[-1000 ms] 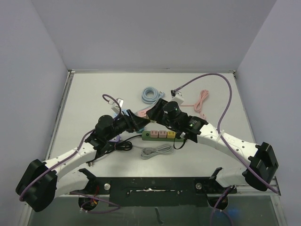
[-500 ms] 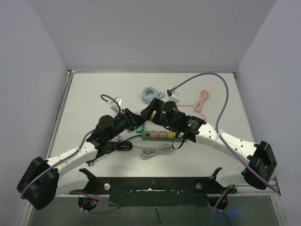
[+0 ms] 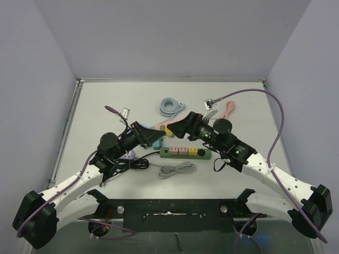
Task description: Insert the plug
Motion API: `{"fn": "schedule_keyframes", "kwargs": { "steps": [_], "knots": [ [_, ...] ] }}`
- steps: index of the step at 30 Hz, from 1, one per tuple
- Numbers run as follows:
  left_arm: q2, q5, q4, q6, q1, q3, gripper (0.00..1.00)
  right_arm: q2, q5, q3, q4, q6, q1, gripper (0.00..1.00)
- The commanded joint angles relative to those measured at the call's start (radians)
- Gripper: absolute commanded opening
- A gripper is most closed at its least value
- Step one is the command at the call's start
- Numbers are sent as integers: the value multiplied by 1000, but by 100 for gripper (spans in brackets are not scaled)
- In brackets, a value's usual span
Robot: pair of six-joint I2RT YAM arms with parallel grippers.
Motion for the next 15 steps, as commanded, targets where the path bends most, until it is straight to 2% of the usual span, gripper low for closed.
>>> {"fn": "schedule_keyframes", "kwargs": {
  "steps": [1, 5, 8, 12, 15],
  "knots": [
    [-54, 121, 134, -100, 6, 61, 7, -46, -140, -33, 240, 18, 5, 89],
    [-65, 160, 188, -151, 6, 88, 7, -40, -181, -46, 335, 88, 7, 75],
    [-71, 164, 241, -194, 6, 88, 7, -44, -187, -56, 386, 133, 14, 59],
    [-77, 154, 274, -217, 6, 81, 7, -41, -240, -74, 480, 161, 24, 53],
    [-78, 152, 279, -221, 7, 80, 7, -27, -274, -61, 487, 166, 29, 43]
  ]
}}
